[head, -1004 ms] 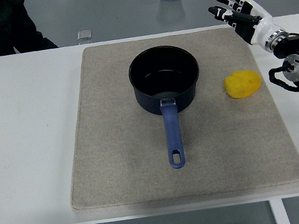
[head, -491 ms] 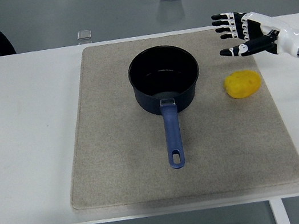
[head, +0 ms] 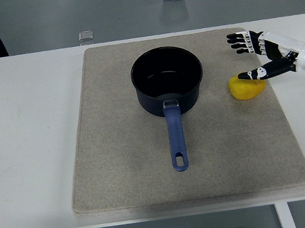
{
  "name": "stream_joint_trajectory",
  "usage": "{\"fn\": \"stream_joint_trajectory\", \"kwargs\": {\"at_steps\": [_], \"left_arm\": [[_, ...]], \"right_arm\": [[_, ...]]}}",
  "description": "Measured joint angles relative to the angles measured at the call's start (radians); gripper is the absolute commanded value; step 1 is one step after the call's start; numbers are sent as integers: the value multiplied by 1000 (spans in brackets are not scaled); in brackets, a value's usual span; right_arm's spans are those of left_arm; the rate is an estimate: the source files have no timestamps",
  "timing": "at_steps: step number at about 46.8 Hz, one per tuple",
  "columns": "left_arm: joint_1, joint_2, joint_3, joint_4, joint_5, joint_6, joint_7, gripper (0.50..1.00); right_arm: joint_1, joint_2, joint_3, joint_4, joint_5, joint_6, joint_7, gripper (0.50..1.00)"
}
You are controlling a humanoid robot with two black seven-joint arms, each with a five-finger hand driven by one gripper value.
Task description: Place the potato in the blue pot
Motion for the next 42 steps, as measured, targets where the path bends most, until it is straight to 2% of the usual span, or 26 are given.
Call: {"fn": "stream_joint_trajectory", "kwargs": {"at_steps": [18,27,42], "left_arm": [[0,0,0,0,0,0,0,996],[0,0,0,-1,0,0,0,996],[0,0,0,0,0,0,0,996]], "right_arm": [[-64,25,-3,-3,-62,-59,10,928],[-84,35,-3,-9,-85,-111,10,928],[-86,42,-4,-16,-92,-135,10,907]]}}
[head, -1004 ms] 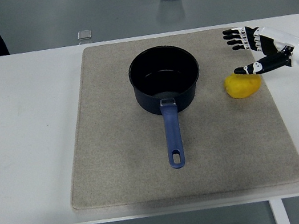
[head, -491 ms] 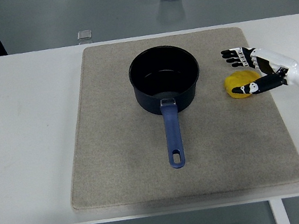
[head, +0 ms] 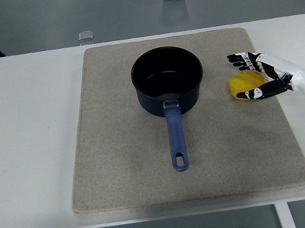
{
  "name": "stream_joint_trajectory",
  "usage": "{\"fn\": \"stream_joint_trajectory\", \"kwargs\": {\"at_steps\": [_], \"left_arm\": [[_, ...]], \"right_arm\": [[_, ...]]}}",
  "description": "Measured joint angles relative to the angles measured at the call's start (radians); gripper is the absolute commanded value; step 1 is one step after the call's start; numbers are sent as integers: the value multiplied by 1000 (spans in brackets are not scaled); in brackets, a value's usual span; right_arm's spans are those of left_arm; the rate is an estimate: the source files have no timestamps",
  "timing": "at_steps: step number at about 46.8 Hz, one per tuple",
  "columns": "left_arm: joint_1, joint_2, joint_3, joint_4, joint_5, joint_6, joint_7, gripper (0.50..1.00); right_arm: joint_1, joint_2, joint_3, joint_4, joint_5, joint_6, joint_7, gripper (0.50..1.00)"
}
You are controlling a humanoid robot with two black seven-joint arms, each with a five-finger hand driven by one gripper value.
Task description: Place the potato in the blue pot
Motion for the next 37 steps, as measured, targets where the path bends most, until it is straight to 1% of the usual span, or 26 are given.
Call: {"fn": "stream_joint_trajectory", "kwargs": {"at_steps": [8,14,17,19,21,24,30,33,37], "left_arm": [[0,0,0,0,0,0,0,996],[0,0,0,0,0,0,0,996],[0,0,0,0,0,0,0,996],[0,0,0,0,0,0,0,996],[0,0,0,0,0,0,0,996],[0,0,0,0,0,0,0,996],[0,0,0,0,0,0,0,996],[0,0,0,0,0,0,0,996],[0,0,0,0,0,0,0,996]], "right_arm": [[-1,-1,-5,-31,-47,0,0,877],[0,-4,-13,-39,-63,0,0,870],[3,-7,-13,-40,-70,0,0,856],[3,-8,-13,-42,-75,0,0,834],[3,-8,-14,-48,-85,0,0,830],[3,-7,-14,-60,-105,0,0,807],[1,-2,-14,-71,-126,0,0,793],[1,-2,-14,-73,-126,-2,0,752],[1,-2,-14,-75,-126,-11,0,666]]}}
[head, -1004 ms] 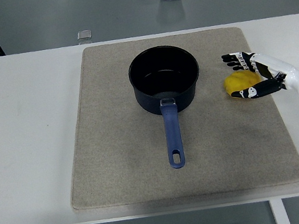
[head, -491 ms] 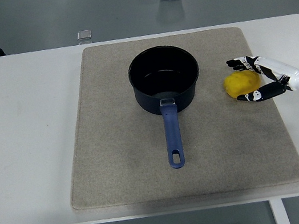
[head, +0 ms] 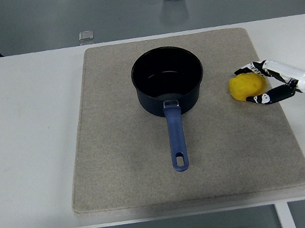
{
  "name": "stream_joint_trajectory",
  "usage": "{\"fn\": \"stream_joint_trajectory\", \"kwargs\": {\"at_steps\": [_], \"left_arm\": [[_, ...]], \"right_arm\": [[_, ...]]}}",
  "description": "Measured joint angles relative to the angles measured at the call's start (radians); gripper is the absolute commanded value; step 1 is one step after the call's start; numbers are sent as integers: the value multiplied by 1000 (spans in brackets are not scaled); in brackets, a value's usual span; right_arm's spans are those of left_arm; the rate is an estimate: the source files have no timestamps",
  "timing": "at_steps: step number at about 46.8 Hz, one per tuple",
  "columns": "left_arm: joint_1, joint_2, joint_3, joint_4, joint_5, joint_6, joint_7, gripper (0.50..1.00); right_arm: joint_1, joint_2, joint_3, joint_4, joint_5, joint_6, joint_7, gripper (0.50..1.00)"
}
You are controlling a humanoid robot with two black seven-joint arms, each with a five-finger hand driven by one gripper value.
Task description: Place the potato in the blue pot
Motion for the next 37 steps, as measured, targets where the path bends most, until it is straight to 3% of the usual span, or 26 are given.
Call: {"fn": "stream_joint_trajectory", "kwargs": {"at_steps": [7,20,37], "left_arm": [[0,0,0,0,0,0,0,996],[0,0,0,0,0,0,0,996],[0,0,0,0,0,0,0,996]], "right_arm": [[1,0,0,0,-1,-3,0,503],[10,0,4,0,6,-40,0,500],[105,1,19,22,78,-19,0,500]]}}
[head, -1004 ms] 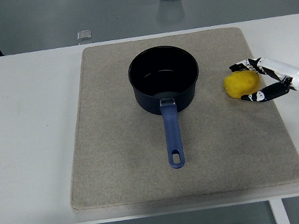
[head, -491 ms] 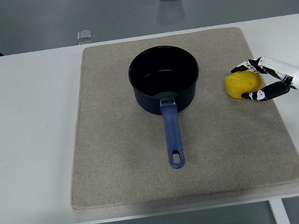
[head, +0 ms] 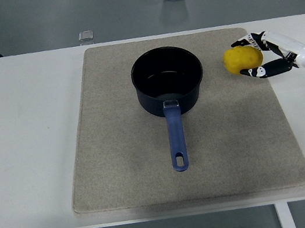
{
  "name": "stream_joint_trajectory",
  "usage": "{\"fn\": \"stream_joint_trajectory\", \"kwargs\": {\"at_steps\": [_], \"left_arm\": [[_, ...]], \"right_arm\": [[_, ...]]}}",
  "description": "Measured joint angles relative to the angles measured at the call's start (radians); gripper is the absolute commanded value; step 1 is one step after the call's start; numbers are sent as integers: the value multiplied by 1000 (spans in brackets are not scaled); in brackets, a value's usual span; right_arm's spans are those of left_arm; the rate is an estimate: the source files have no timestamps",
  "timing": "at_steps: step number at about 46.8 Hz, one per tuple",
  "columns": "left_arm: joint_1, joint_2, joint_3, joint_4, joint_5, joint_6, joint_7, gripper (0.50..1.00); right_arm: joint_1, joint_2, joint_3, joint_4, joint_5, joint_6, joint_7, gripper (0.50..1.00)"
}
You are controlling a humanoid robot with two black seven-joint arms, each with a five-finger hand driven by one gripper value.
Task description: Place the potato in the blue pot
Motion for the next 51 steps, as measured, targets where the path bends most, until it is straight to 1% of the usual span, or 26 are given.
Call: {"fn": "stream_joint_trajectory", "kwargs": {"at_steps": [5,16,23,32,43,51], "left_arm": [[0,0,0,0,0,0,0,996],[0,0,0,0,0,0,0,996],[0,0,0,0,0,0,0,996],[0,0,0,0,0,0,0,996],[0,0,0,0,0,0,0,996],[0,0,0,1,0,0,0,996]], "right_arm": [[43,0,-10,1,13,25,0,500],[117,13,-31,1,19,41,0,500],[174,53,-86,-3,27,45,0,500],[213,123,-119,-27,59,41,0,500],[218,228,-121,-108,60,39,0,500],[218,291,-120,-153,59,39,0,500]]}}
